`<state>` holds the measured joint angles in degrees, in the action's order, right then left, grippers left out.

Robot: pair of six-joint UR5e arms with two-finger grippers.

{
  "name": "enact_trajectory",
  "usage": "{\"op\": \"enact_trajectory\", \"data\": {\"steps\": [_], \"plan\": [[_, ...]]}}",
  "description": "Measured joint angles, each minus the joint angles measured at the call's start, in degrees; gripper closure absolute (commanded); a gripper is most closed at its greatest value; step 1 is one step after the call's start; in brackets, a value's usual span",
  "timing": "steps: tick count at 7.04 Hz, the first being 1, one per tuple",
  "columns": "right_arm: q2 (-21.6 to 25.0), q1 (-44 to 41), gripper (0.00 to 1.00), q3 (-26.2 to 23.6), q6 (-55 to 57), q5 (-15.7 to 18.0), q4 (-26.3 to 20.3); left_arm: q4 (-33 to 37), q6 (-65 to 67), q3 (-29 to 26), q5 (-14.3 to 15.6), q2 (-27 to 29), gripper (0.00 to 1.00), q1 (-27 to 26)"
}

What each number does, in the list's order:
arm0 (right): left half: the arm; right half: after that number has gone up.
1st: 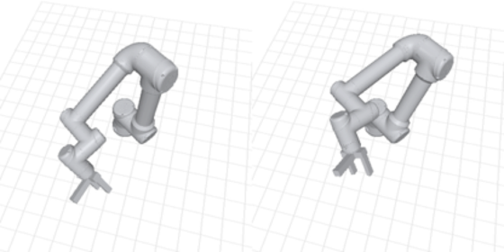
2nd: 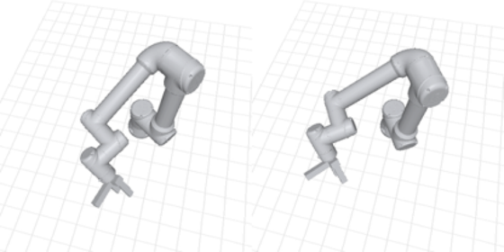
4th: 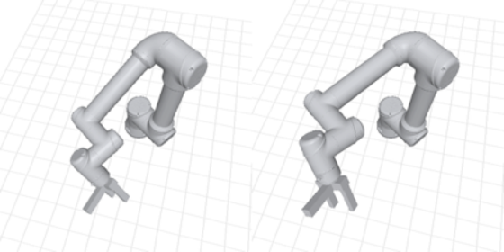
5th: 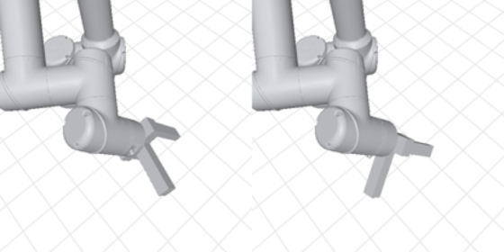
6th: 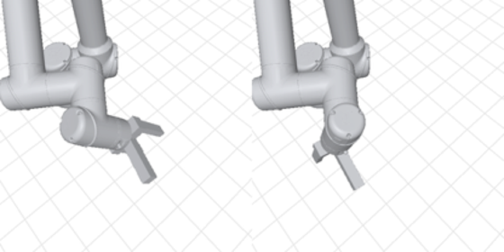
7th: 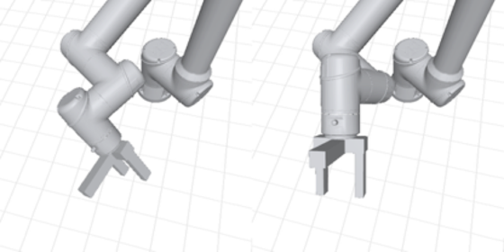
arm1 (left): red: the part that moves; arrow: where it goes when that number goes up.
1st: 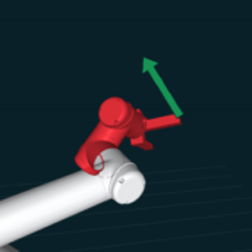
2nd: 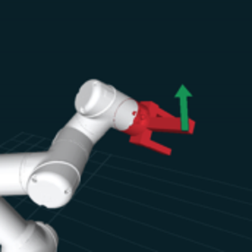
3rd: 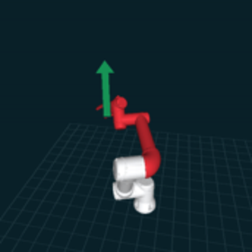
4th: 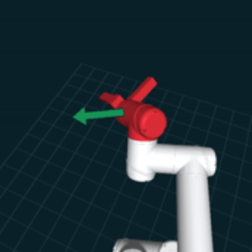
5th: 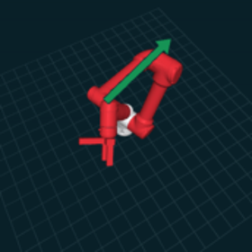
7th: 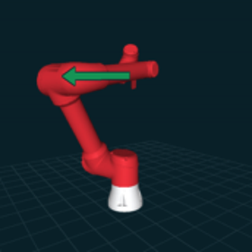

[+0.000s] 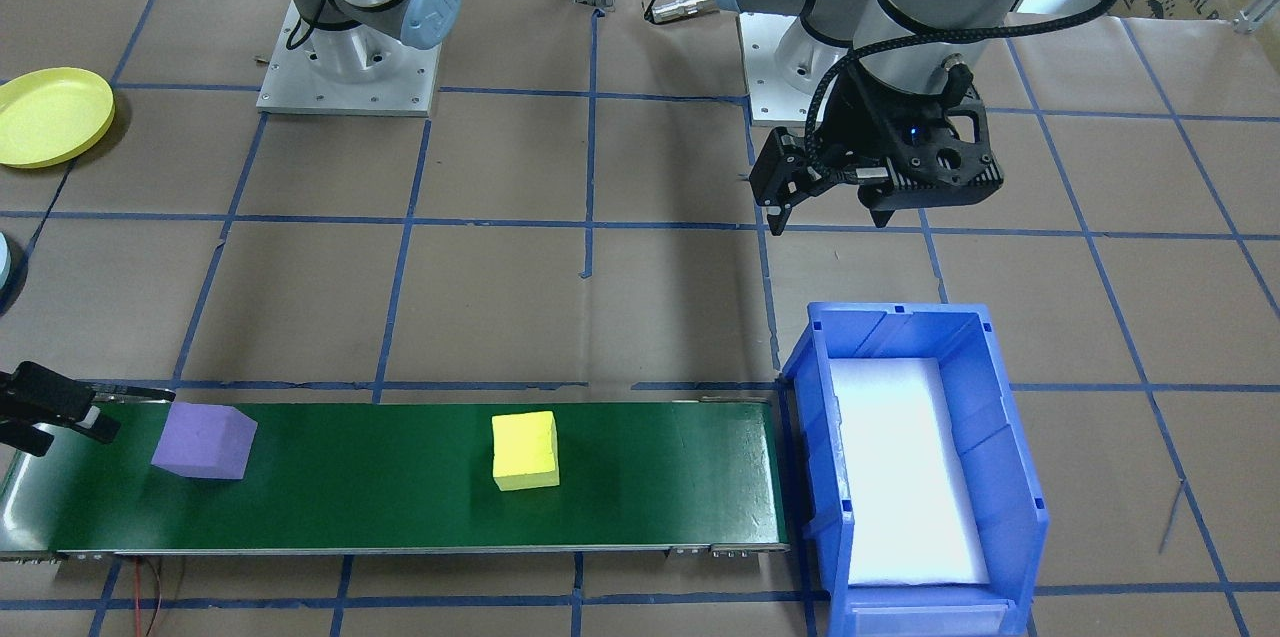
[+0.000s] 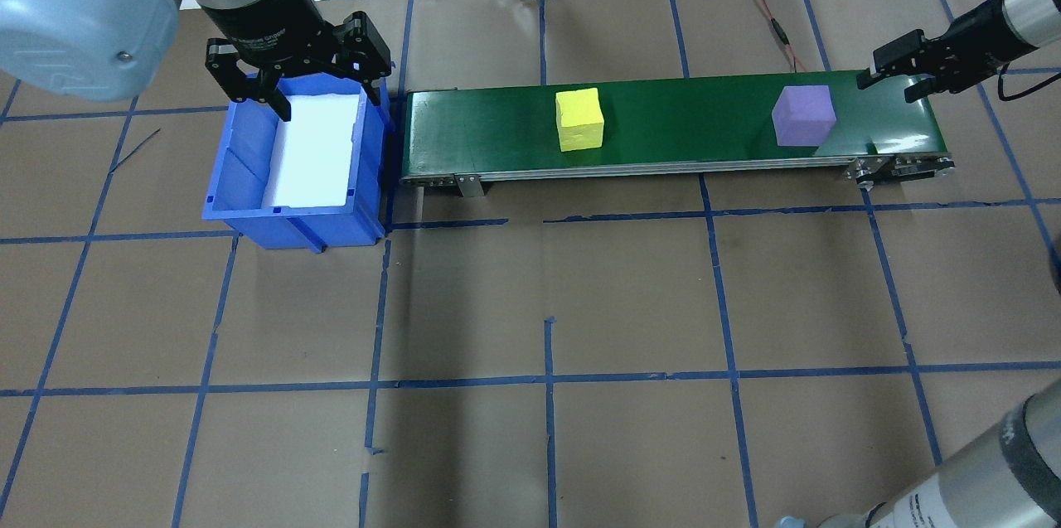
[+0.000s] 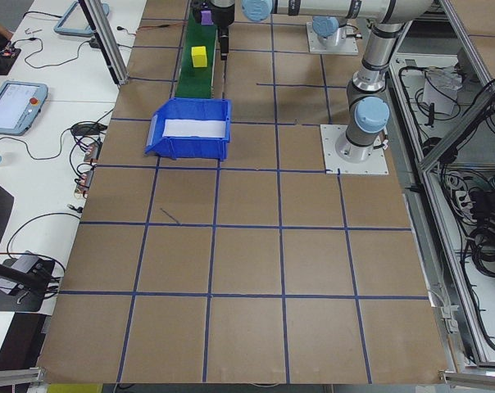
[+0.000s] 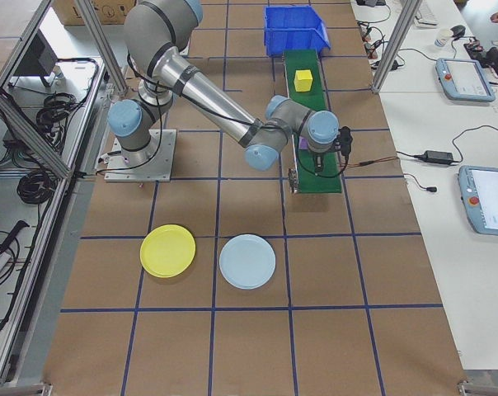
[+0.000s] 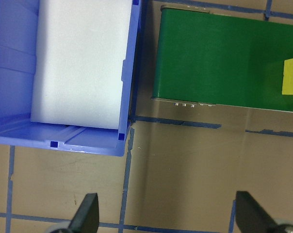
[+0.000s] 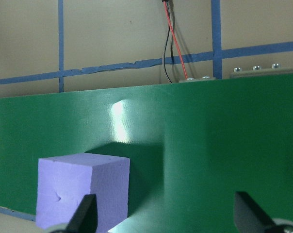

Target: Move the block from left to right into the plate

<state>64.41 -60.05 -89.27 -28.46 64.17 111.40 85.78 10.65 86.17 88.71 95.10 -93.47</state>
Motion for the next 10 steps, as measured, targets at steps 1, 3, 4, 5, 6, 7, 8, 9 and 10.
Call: {"op": "enact_trajectory", "data": {"steps": [1, 3, 4, 5, 6, 7, 8, 9, 10], "plan": [[0.2, -0.2, 0.0, -0.2, 1.4, 0.2, -0.4, 0.0, -0.4, 0.0, 0.0, 0.0, 0.0, 0.1], [0.2, -0.9, 0.0, -0.5, 3.6, 0.2, -0.8, -0.1, -0.9, 0.0, 0.5, -0.1, 0.0, 0.0], [0.2, -1.5, 0.0, -0.6, 4.4, 0.3, -0.8, -0.1, -1.0, 0.0, 1.2, -0.2, 0.0, 0.0], [0.1, -1.9, 0.0, -0.7, 5.2, 0.7, -0.8, -0.1, -1.0, 0.1, 1.5, -0.4, 0.0, -0.1], [-0.2, -2.2, 0.0, -0.7, 5.5, 1.6, -0.6, -0.1, -0.9, 0.1, 1.7, -0.4, 0.0, -0.1], [-1.0, -2.3, 0.01, -0.6, 5.7, 4.0, 0.3, -0.1, -1.0, 0.2, 1.7, -0.4, 0.0, -0.1], [-2.2, -2.3, 0.08, -0.4, 5.8, 6.9, 1.8, 0.0, -1.0, 0.3, 1.7, -0.4, 0.0, -0.1], [-3.0, -2.3, 0.36, -0.1, 5.9, 8.7, 2.9, 0.0, -1.0, 0.7, 1.7, -0.5, 0.0, 0.0], [-3.3, -2.3, 0.54, 0.1, 6.0, 10.0, 3.3, -0.1, -1.0, 1.3, 1.7, -0.5, 0.0, 0.1]]}}
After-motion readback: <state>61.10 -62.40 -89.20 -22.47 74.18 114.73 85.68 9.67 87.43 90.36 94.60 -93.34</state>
